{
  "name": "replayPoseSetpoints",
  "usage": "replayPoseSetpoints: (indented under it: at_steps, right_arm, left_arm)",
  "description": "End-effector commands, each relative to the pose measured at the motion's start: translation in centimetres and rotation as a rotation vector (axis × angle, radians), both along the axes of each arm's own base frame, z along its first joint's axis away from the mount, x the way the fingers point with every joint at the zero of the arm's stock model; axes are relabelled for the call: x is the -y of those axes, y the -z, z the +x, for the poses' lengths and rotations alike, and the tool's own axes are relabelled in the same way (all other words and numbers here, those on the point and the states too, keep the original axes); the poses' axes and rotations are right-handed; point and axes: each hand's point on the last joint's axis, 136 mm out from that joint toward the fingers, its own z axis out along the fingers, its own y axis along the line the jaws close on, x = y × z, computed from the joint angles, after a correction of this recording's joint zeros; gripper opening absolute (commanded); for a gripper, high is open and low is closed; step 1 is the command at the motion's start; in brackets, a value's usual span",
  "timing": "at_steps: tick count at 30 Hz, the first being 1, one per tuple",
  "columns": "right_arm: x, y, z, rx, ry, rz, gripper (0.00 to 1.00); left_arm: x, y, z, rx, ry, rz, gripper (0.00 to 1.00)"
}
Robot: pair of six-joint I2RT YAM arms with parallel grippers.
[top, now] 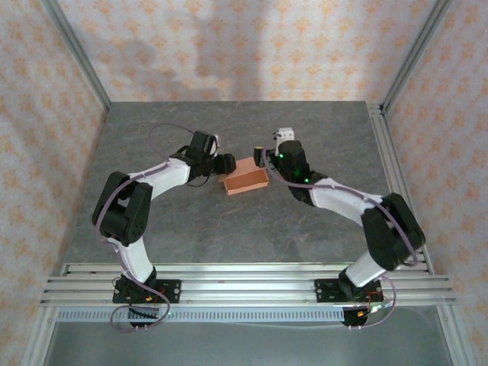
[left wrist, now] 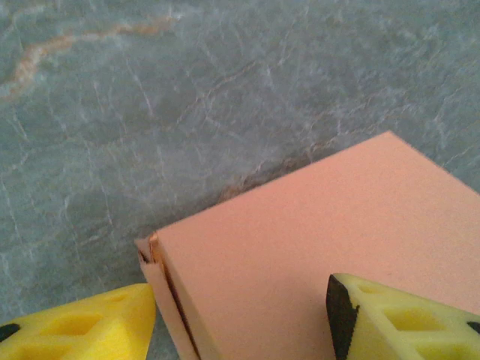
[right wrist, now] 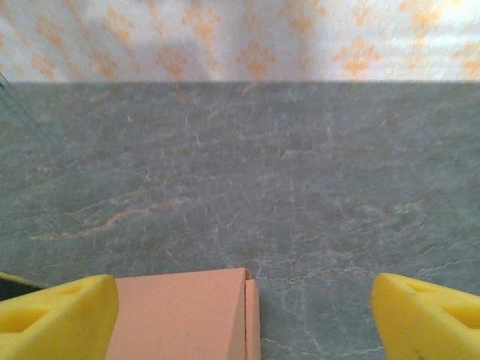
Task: Fold the paper box
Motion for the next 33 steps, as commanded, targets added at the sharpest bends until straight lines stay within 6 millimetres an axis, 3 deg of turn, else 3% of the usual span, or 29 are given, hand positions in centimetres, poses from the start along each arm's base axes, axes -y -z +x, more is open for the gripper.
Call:
replayPoseSetpoints:
  at_steps: [1, 6, 10, 19, 26, 30, 33]
  right_arm:
    - [0.5, 4.8, -0.8, -0.219, 0.007, -0.046, 0.83]
    - [1.3, 9.4, -1.4, -0.371, 0.012, -0.059, 0.77]
    - [1.2, 11.7, -2.0, -0.436, 0.002, -0.062, 0.73]
    - [0.5, 11.1, -1.4, -0.436, -0.020, -0.015, 0.63]
    - [-0.5, 9.3, -0.7, -0.409, -0.064, 0.070, 0.62]
    - [-0.8, 11.3, -0.7, -0.461, -0.067, 0.063, 0.62]
    - [-0.6, 12.7, -0.9, -0.495, -0.057, 0.053, 0.61]
  left_arm:
    - [-0.4, 0.6, -1.0, -0.007, -0.011, 0.029, 0.63]
    - [-0.7, 1.8, -1.8, -0.031, -0.014, 0.042, 0.62]
    - [-0.7, 2.3, -2.0, -0.044, -0.013, 0.043, 0.58]
    - [-0.7, 2.3, -1.8, -0.048, -0.025, 0.039, 0.50]
    - [-1.2, 2.8, -2.1, -0.054, -0.065, 0.030, 0.45]
    - [-1.2, 3.1, -2.3, -0.061, -0.064, 0.034, 0.46]
    - [-1.2, 2.6, -2.1, -0.053, -0.062, 0.029, 0.53]
